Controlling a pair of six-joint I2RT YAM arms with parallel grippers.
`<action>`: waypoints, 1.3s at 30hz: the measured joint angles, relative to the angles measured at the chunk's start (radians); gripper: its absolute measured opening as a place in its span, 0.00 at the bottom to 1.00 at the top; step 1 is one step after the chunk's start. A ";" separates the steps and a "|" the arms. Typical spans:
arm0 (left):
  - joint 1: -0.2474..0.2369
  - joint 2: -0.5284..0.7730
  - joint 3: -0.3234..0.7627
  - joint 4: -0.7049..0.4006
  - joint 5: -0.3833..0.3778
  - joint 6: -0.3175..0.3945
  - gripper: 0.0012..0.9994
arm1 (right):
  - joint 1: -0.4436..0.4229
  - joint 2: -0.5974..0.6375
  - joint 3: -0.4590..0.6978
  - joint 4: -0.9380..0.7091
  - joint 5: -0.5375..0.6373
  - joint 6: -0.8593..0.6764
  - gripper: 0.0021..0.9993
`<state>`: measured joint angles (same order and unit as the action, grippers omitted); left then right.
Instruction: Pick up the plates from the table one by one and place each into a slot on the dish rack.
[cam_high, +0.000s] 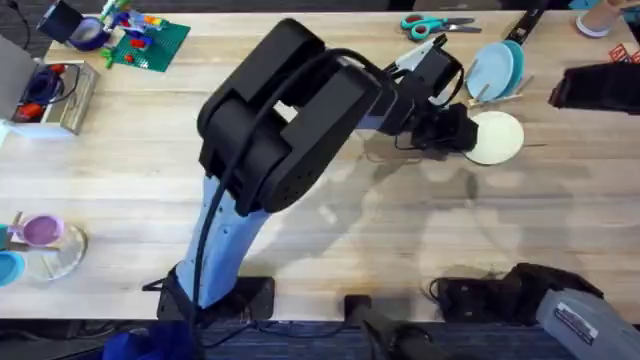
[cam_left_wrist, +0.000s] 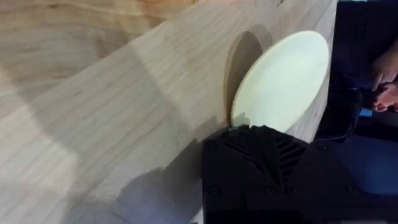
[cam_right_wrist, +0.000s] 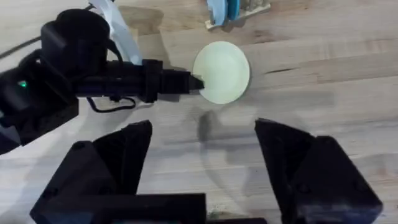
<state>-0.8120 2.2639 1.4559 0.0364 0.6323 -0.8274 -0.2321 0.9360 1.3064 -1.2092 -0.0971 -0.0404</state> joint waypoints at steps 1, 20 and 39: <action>0.000 0.000 0.000 0.000 0.000 -0.001 0.04 | 0.000 0.000 0.000 -0.005 -0.008 -0.010 1.00; 0.000 0.000 0.000 0.000 0.000 -0.004 0.04 | -0.304 0.141 0.001 -0.021 -0.154 -0.253 0.99; 0.000 0.000 0.002 -0.007 -0.001 -0.004 0.04 | -0.491 0.422 0.002 -0.092 -0.414 -0.473 0.99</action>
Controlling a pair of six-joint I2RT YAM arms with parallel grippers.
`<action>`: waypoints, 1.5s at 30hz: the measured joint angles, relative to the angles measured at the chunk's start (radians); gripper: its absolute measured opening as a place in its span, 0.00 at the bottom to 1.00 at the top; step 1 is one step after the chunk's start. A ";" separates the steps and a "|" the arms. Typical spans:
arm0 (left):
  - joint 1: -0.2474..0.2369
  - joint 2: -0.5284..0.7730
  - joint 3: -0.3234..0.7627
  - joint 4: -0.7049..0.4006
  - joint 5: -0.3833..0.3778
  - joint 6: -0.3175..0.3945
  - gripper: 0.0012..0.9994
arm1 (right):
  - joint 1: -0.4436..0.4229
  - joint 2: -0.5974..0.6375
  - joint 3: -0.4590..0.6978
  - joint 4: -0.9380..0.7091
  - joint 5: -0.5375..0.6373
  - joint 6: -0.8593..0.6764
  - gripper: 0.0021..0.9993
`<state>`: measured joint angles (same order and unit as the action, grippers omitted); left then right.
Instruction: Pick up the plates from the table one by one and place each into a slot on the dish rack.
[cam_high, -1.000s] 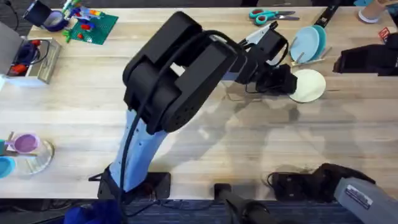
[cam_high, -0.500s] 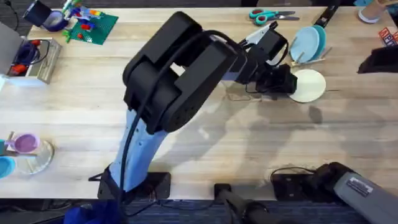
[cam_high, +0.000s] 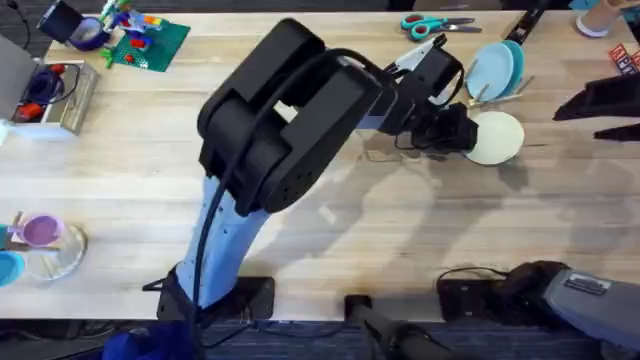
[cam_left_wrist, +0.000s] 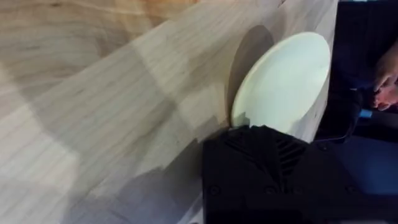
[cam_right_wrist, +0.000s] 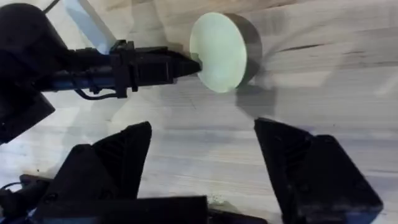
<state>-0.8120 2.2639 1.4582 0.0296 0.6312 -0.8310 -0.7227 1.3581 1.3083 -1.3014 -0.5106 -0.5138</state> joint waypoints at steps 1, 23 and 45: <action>0.000 0.000 0.000 0.000 0.000 0.000 0.04 | -0.001 0.020 0.000 0.003 -0.003 -0.011 0.98; -0.001 0.000 0.011 -0.034 -0.023 -0.115 0.04 | -0.007 0.289 0.000 0.175 -0.011 -0.063 0.98; -0.002 0.000 0.016 -0.046 -0.026 -0.127 0.04 | -0.003 0.500 0.000 0.242 -0.181 -0.097 0.99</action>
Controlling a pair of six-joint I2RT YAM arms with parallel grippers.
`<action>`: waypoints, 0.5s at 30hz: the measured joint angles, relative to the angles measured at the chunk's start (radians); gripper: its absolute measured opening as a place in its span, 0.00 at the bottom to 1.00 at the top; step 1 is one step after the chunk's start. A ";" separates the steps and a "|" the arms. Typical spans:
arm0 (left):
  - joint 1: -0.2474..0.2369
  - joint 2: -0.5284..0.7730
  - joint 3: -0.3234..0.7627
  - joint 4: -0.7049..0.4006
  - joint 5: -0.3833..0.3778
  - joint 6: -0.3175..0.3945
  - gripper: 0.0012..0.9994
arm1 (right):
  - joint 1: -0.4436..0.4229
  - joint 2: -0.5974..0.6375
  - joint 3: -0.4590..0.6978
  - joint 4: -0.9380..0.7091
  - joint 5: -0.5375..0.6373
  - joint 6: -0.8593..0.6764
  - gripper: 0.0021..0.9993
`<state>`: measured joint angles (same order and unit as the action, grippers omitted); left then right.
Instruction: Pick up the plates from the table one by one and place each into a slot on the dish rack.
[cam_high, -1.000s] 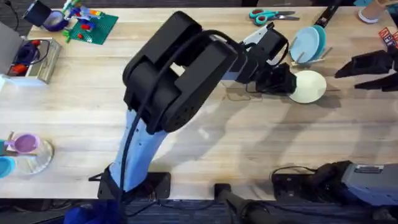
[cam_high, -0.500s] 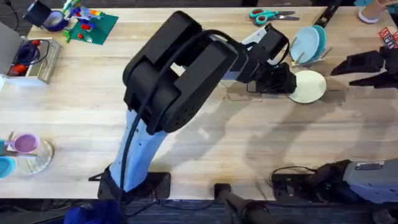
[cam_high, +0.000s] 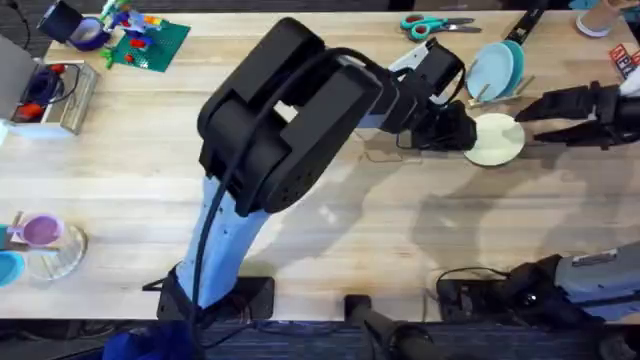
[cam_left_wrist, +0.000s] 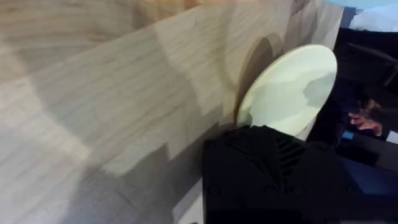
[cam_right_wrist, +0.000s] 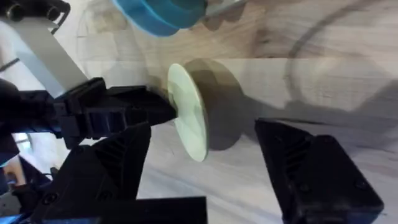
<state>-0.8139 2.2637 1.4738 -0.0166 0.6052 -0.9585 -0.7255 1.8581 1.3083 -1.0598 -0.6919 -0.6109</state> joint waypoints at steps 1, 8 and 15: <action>0.000 0.000 0.000 0.000 0.000 0.000 0.04 | 0.003 0.010 0.000 0.003 -0.005 0.000 0.99; 0.000 0.000 0.001 -0.002 0.000 0.000 0.04 | 0.079 0.048 0.000 0.061 -0.012 0.000 0.99; 0.000 0.000 0.001 -0.002 0.000 0.000 0.04 | 0.141 0.062 0.000 0.077 -0.012 0.000 0.99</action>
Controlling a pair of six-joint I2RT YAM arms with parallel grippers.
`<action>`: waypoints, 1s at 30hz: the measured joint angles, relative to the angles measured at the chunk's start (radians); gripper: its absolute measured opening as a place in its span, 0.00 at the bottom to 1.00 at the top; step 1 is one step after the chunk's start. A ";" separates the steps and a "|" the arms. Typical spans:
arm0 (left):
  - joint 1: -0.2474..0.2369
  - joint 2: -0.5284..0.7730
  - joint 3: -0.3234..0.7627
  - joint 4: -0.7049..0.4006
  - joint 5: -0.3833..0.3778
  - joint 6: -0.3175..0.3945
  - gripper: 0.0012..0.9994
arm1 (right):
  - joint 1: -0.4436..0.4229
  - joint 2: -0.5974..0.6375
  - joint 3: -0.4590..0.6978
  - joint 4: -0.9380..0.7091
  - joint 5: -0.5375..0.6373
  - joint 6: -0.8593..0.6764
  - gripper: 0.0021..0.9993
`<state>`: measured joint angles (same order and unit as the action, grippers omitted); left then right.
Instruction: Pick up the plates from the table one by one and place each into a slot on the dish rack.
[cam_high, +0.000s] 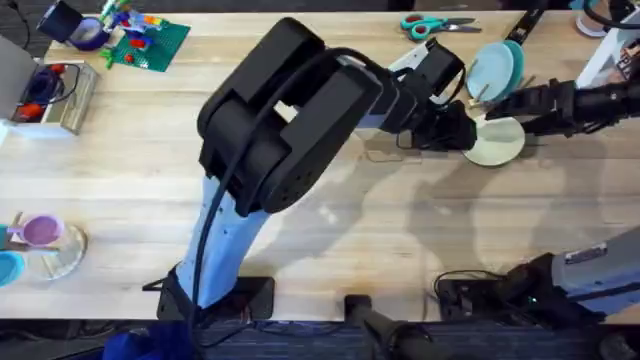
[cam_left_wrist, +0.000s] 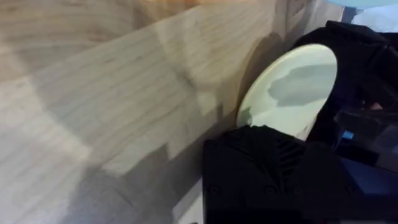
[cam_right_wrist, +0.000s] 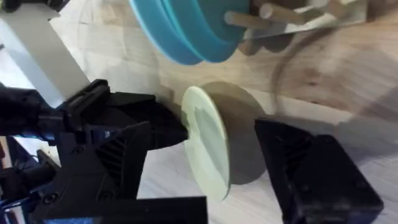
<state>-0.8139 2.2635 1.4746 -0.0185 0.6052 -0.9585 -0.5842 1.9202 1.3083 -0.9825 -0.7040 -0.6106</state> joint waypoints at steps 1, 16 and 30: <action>0.000 0.000 0.000 0.000 0.000 0.000 0.04 | 0.000 0.000 0.000 0.000 0.000 0.000 0.99; 0.000 0.000 0.000 0.000 0.000 0.000 0.04 | -0.008 0.000 0.000 0.001 0.000 0.000 0.87; 0.000 0.000 0.000 0.000 0.000 0.000 0.04 | -0.008 0.000 0.000 0.002 0.053 0.000 0.24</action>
<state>-0.8139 2.2638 1.4746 -0.0189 0.6052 -0.9588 -0.5922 1.9198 1.3083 -0.9809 -0.6512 -0.6109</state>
